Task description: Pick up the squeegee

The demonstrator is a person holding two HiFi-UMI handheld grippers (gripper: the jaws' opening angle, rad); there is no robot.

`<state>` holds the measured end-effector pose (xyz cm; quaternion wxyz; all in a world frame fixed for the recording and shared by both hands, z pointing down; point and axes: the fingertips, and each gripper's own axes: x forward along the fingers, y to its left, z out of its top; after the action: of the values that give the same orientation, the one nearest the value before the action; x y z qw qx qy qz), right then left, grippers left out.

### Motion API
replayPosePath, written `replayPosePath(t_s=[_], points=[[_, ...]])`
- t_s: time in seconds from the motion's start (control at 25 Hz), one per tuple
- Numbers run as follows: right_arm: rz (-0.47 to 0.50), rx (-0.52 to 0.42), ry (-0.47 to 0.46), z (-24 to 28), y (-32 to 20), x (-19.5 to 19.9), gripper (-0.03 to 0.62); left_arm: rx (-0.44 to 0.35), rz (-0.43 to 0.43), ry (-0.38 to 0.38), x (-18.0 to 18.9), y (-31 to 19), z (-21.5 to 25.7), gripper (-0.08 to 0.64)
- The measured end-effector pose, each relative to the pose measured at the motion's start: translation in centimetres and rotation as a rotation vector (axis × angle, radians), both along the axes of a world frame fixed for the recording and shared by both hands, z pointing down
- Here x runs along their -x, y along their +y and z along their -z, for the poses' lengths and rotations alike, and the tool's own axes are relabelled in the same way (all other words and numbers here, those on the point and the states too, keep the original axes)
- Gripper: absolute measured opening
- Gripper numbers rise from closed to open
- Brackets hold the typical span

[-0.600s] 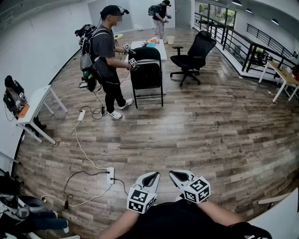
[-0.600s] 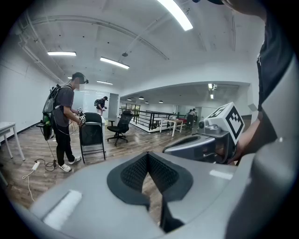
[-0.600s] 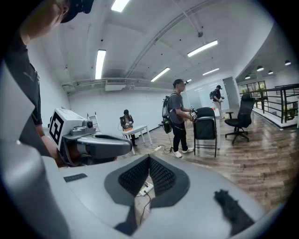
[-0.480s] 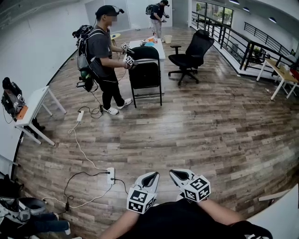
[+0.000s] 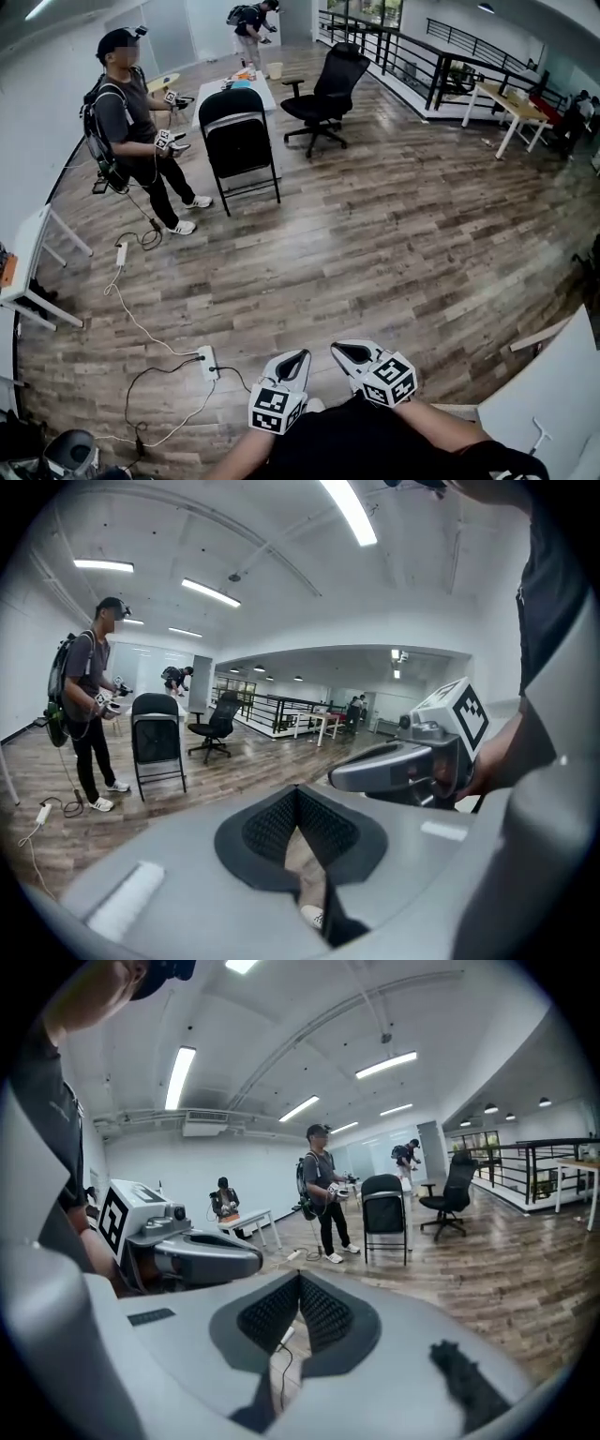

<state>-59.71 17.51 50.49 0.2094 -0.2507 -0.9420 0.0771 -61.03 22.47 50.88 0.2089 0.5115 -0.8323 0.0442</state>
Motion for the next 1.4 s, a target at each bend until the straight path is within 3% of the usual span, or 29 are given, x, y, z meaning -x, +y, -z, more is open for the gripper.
replayPosePath(t_s=[0.32,0.72,1.0,1.4], points=[[-0.153,-0.015,0.03,-0.4,-1.4,-3.7,0.005,0.014,-0.162,0.033,-2.6,-1.6,-1.0,0.008],[-0.273,-0.035,0.012,0.5,-3.8,-6.5,0.005,0.0,-0.267,0.011,-4.1,-4.2,0.0,0.008],[-0.34,-0.06,0.01,0.8,-5.7,-10.7,0.005,-0.013,-0.345,0.018,-8.2,-6.9,0.1,0.008],[-0.423,-0.083,0.008,1.3,-9.2,-20.1,0.005,-0.043,-0.396,0.004,-16.6,-10.5,1.2,0.008]])
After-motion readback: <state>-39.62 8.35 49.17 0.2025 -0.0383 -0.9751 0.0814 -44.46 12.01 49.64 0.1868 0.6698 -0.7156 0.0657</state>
